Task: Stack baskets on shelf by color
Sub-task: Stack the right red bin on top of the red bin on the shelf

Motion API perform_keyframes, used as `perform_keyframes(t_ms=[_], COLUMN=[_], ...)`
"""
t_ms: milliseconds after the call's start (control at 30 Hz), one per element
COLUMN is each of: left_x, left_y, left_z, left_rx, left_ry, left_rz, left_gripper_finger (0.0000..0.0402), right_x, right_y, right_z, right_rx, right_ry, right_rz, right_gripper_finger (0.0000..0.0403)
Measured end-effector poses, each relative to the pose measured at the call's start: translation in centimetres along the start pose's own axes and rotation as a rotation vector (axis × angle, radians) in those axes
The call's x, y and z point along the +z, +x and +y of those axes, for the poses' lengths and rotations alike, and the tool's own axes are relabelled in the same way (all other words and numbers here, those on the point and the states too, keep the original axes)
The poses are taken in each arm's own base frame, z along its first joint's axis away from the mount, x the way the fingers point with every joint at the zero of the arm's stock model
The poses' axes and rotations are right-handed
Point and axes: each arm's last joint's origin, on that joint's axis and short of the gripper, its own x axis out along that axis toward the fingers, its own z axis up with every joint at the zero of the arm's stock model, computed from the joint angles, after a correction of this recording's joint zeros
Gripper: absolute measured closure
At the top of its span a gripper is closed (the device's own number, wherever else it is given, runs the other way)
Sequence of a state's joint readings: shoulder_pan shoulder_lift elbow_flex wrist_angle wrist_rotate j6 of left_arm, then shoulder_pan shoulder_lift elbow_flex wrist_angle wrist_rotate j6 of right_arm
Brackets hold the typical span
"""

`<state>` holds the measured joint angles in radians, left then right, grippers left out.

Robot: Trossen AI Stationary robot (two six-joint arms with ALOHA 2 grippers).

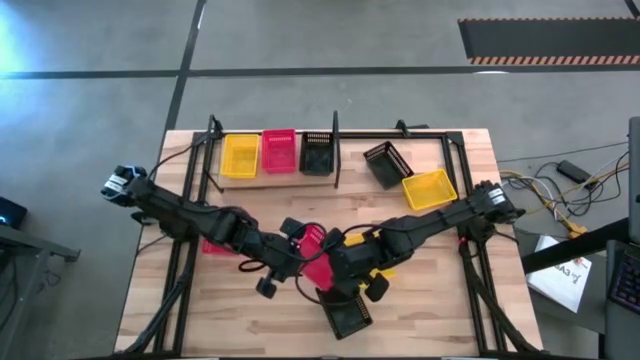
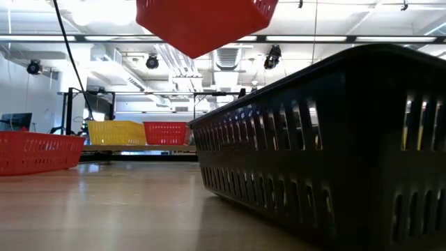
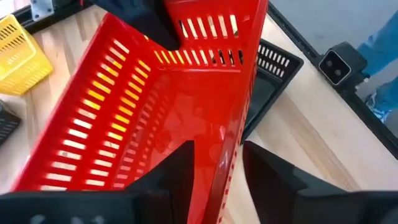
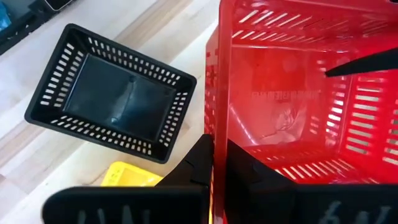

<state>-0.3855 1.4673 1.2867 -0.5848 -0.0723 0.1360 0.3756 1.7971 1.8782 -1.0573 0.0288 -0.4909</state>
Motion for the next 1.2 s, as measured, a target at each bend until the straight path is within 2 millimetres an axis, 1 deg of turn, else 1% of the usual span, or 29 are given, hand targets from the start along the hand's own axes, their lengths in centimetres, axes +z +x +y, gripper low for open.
perform_keyframes(t_ms=[67, 200, 267, 333, 400, 500, 567, 667, 767, 900, 967, 1033, 1100, 1200], left_x=[-0.1, -0.3, -0.5, -0.7, -0.8, -1.2, -1.8, -2.4, -2.3, -1.6, -1.0, -0.7, -1.0, -1.9], left_y=[0.0, 0.0, 0.0, 0.0, 0.0, 0.3, 0.4, 0.7, 0.5, -0.4, -1.3, -2.3, -3.5, -5.0], left_z=[-0.1, -0.2, -0.3, -0.5, -0.7, -1.0, -1.2, -1.5, -1.7, -1.1, -0.1, 1.6, 4.3, 9.0], left_rx=[-0.027, -0.068, -0.09, -0.131, -0.175, -0.176, -0.169, -0.153, -0.091, 0.034, 0.109, 0.208, 0.336, 0.5], left_ry=[-0.005, -0.024, -0.025, -0.026, -0.05, -0.114, -0.173, -0.292, -0.411, -0.683, -0.83, -0.96, -1.083, -1.212], left_rz=[0.005, 0.028, 0.045, 0.057, 0.059, 0.083, 0.13, 0.167, 0.166, 0.119, 0.057, 0.031, 0.05, 0.067], left_gripper_finger=[0.0314, 0.038, 0.0395, 0.0396, 0.04, 0.0401, 0.0401, 0.0401, 0.0402, 0.0402, 0.0402, 0.0402, 0.0402, 0.0401], right_x=[0.0, -0.1, 0.1, 0.6, 1.0, 1.1, 1.0, 1.2, 0.8, -1.3, -2.6, -3.7, -4.8, -6.3], right_y=[0.2, 0.6, 0.8, 0.7, 0.4, -0.1, -0.5, -1.8, -3.8, -5.6, -6.1, -6.8, -7.5, -8.3], right_z=[0.0, 0.1, 0.0, -0.4, -1.0, -1.8, -2.1, -2.1, -2.0, -1.1, -0.2, 0.9, 2.1, 4.0], right_rx=[0.002, 0.001, -0.03, -0.048, -0.067, -0.099, -0.105, -0.11, -0.158, -0.206, -0.234, -0.27, -0.308, -0.35], right_ry=[0.004, 0.018, 0.028, 0.03, 0.032, 0.047, 0.057, 0.135, 0.309, 0.51, 0.586, 0.652, 0.709, 0.771], right_rz=[0.005, 0.007, -0.016, -0.076, -0.135, -0.161, -0.154, -0.174, -0.149, -0.016, 0.047, 0.07, 0.073, 0.045], right_gripper_finger=[0.0394, 0.0393, 0.0388, 0.0374, 0.035, 0.0299, 0.0262, 0.0216, 0.0197, 0.0201, 0.0211, 0.0221, 0.0232, 0.0249])
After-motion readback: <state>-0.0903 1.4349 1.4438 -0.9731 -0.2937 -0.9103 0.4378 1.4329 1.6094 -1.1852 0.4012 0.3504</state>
